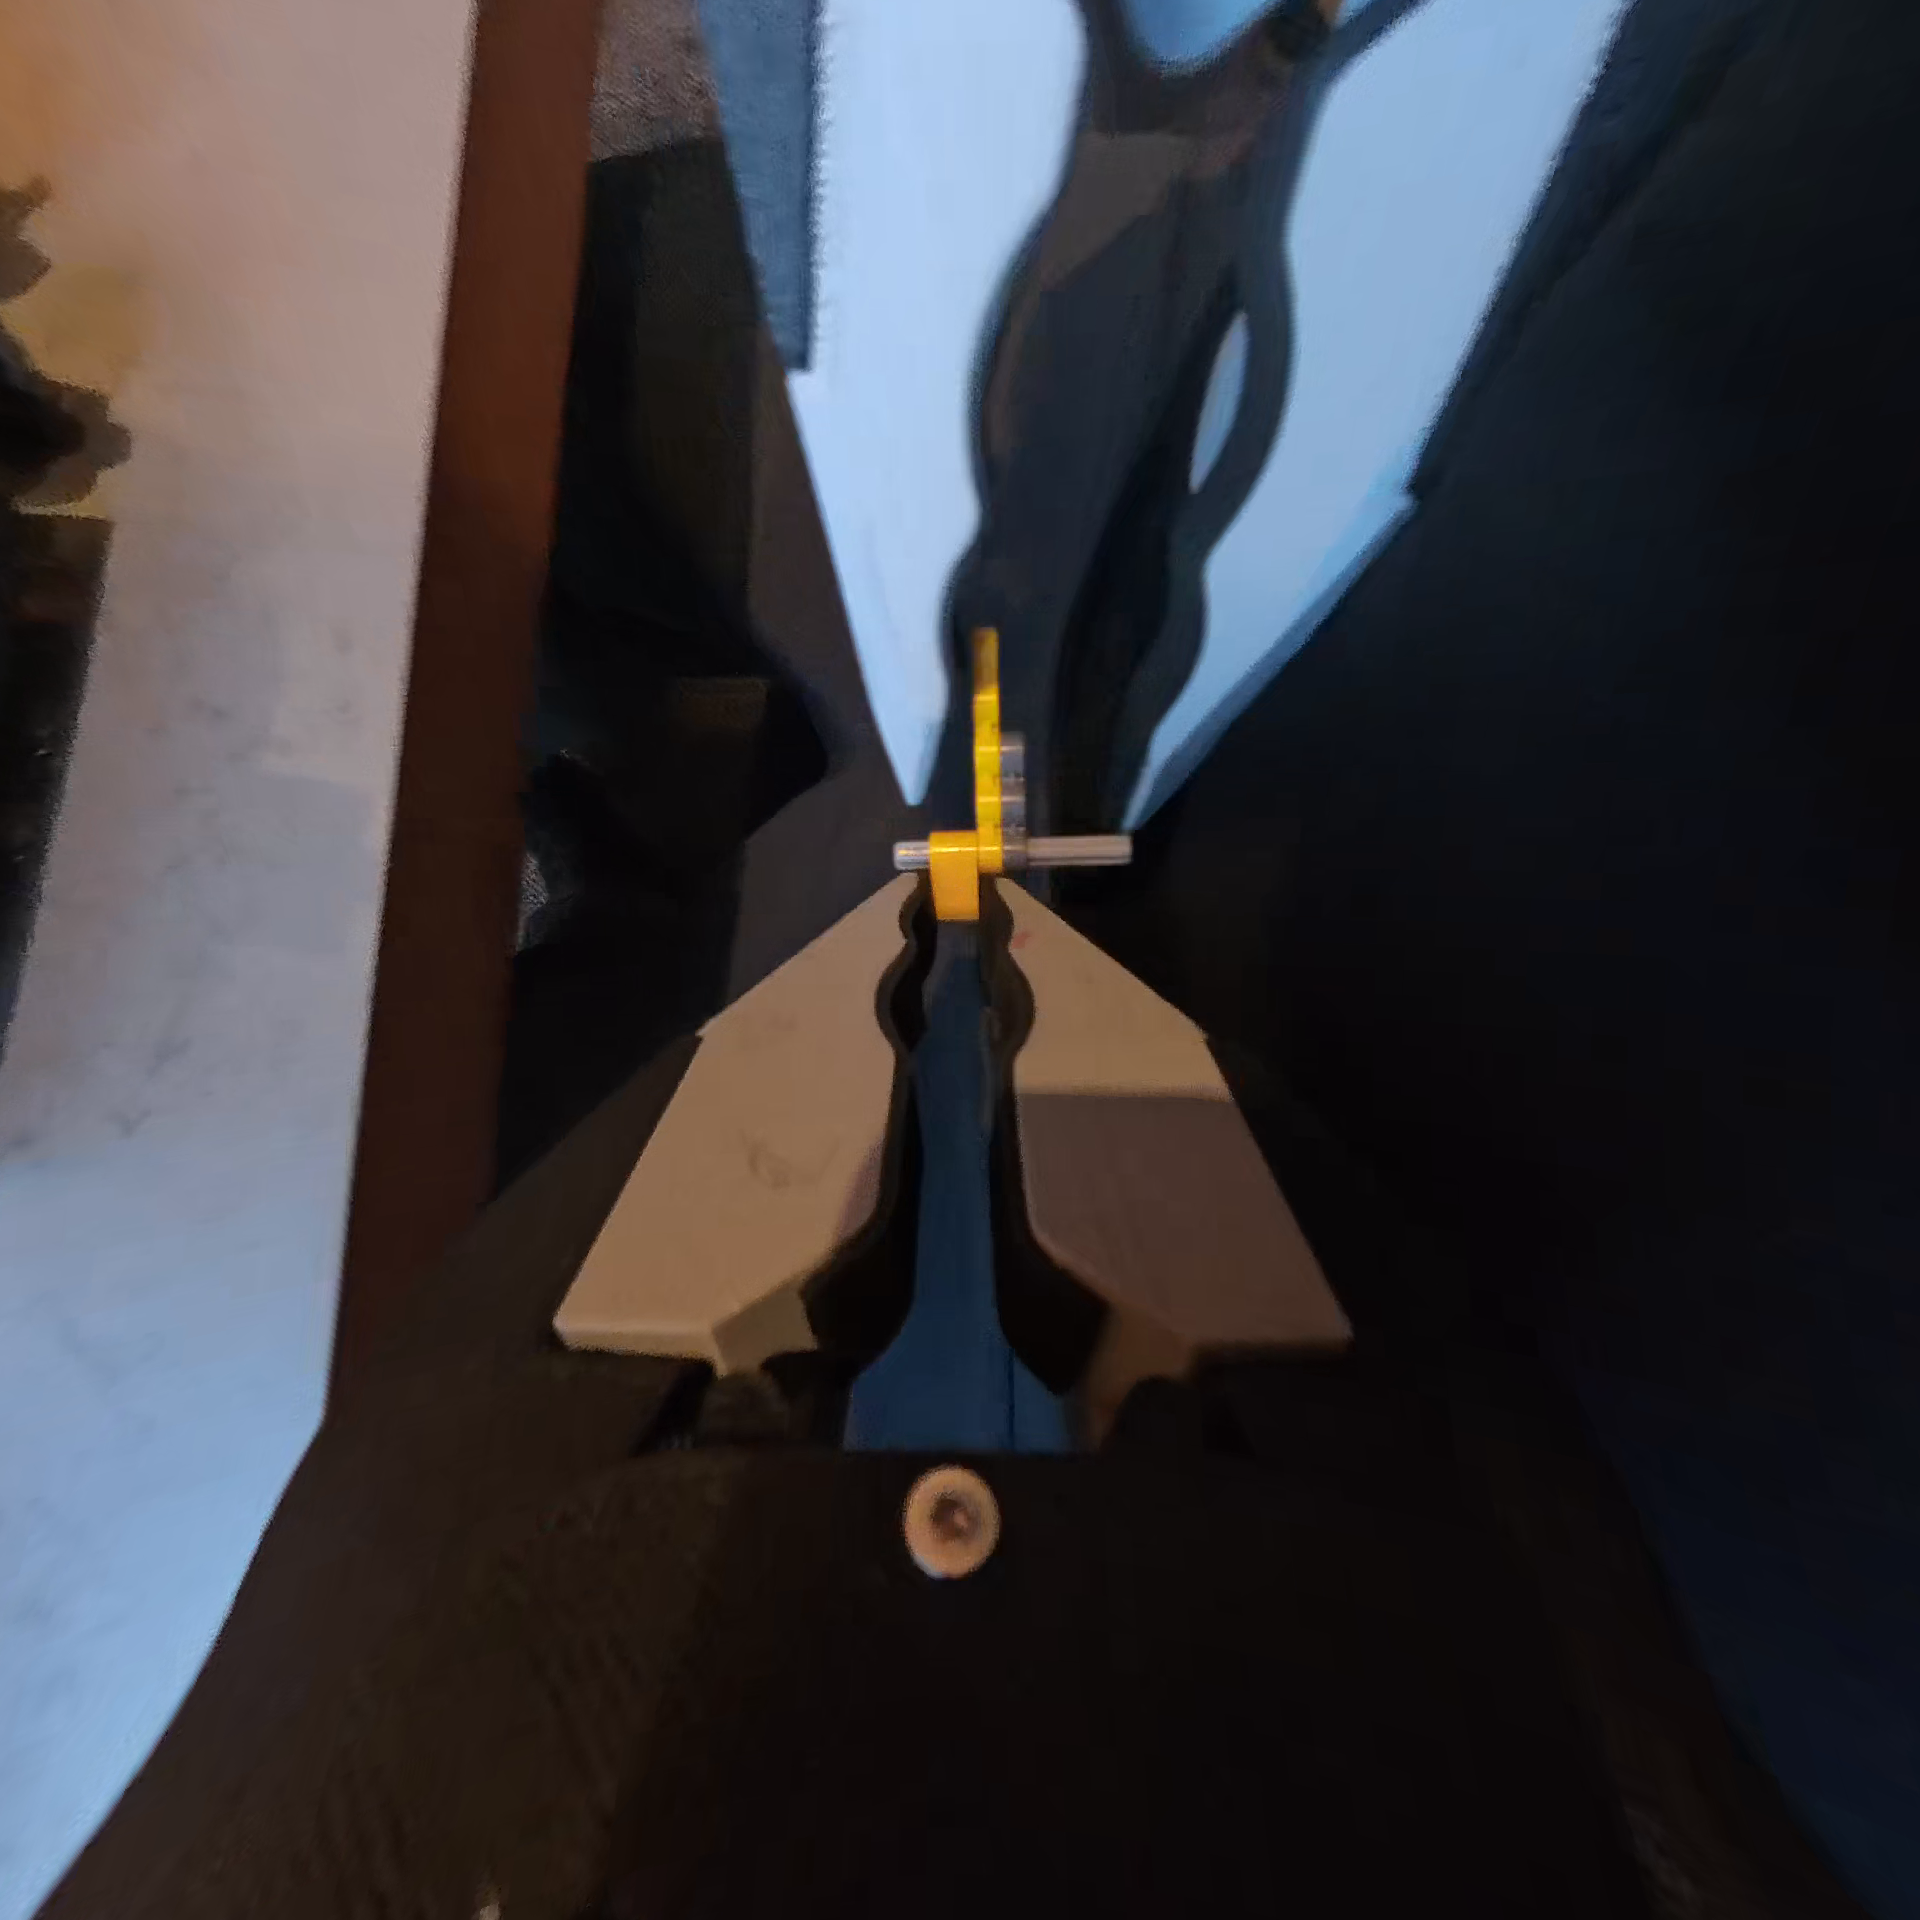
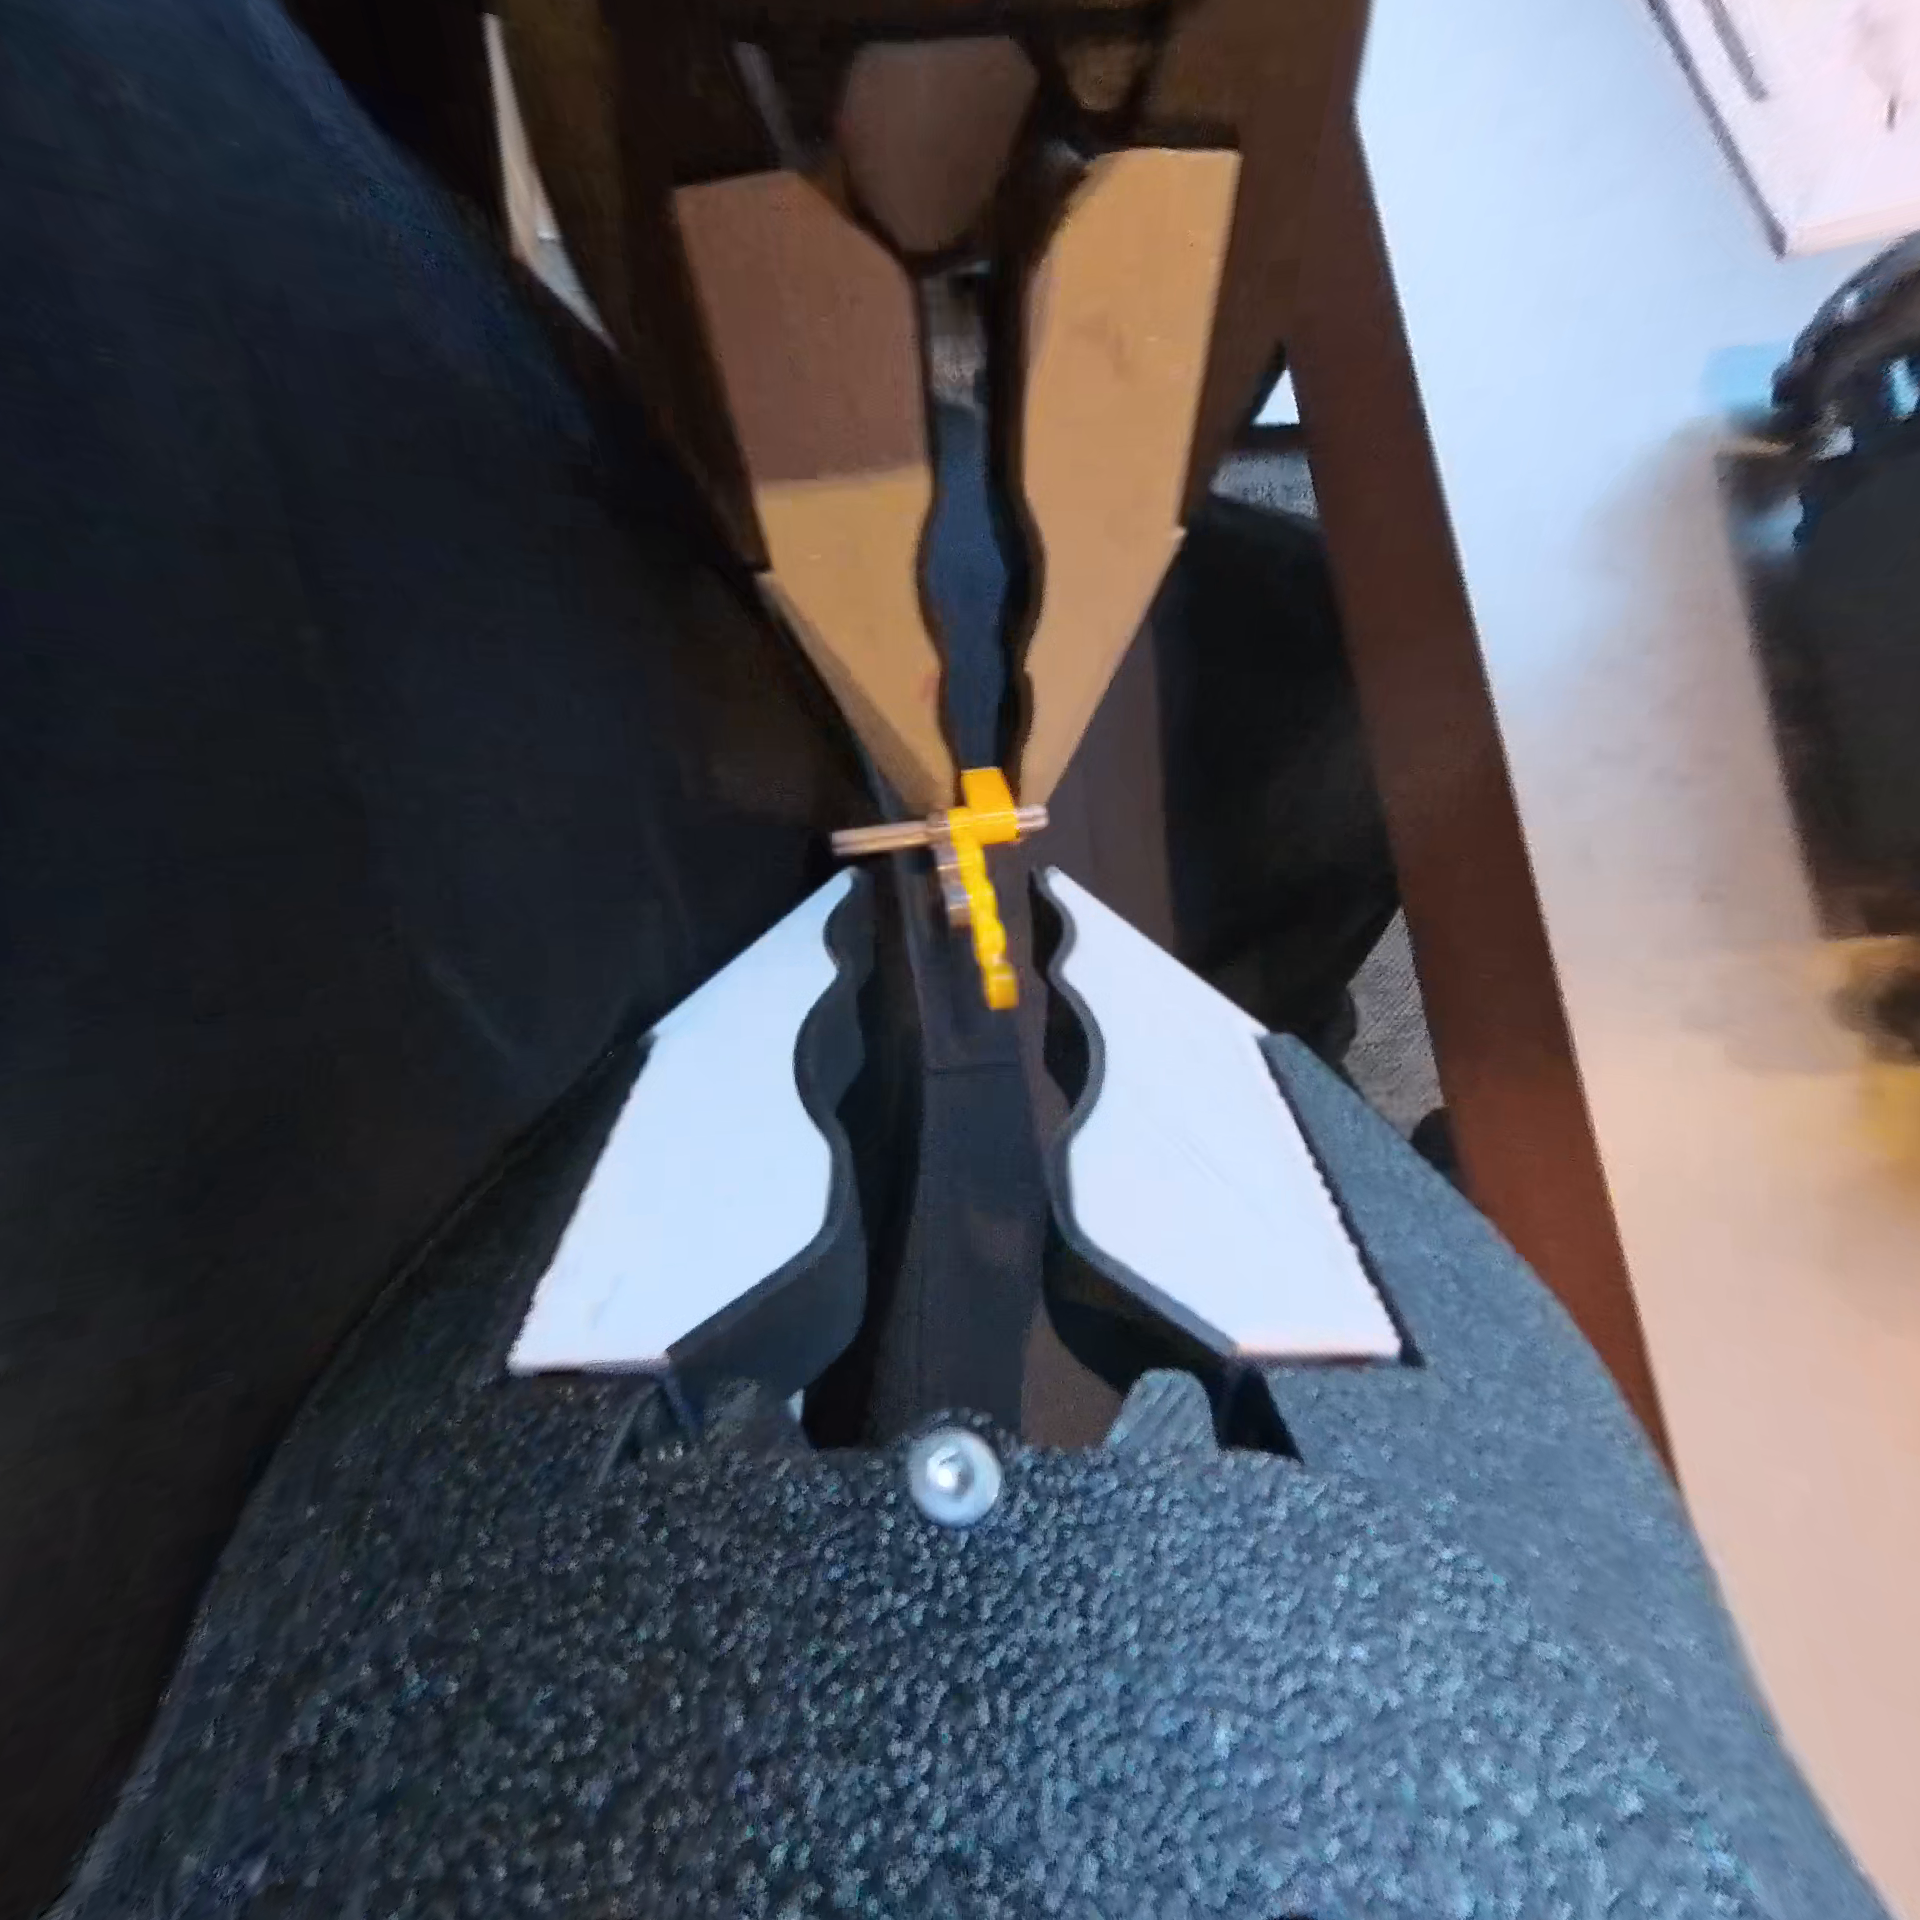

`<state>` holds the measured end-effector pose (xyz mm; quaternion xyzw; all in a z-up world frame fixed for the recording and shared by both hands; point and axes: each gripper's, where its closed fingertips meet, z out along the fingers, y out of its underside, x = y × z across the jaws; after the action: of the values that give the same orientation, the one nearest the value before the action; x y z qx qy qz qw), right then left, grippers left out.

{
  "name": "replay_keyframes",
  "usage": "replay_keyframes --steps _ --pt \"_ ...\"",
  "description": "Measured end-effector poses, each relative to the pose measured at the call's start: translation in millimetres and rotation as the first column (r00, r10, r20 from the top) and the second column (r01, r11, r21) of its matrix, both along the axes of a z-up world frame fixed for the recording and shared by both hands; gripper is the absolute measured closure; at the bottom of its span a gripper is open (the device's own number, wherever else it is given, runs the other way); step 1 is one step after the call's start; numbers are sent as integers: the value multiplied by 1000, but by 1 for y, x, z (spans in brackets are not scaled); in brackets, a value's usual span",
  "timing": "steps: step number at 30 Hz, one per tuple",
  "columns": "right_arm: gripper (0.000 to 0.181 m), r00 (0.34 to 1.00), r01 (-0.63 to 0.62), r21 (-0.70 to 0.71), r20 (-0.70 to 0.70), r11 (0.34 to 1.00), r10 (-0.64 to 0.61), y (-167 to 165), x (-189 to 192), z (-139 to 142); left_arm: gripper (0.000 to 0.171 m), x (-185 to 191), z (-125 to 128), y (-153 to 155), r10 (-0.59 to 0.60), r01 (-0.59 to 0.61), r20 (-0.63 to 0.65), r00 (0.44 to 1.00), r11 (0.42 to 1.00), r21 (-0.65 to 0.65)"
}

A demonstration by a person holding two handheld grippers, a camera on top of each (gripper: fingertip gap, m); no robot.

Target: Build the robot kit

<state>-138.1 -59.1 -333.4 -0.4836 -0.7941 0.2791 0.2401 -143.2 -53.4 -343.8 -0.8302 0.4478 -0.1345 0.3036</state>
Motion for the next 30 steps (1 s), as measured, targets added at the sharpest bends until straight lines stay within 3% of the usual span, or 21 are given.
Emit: replay_keyframes --steps 6,15,25,30 --pt "136 1000 -2 -8 -14 1000 2 1 -8 3 166 -1 8 9 47 -48 20 999 999 9" --pt "145 997 19 -78 73 997 -13 -13 -5 -14 166 0 -7 -5 60 -61 -43 997 998 -28" --pt "158 989 -15 -143 146 990 36 -32 3 -23 167 4 -17 -18 1 4 -132 991 999 32" --pt "159 991 -27 -99 129 995 40 -30 3 -22 167 5 -14 -16 2 1 -82 997 1000 30"
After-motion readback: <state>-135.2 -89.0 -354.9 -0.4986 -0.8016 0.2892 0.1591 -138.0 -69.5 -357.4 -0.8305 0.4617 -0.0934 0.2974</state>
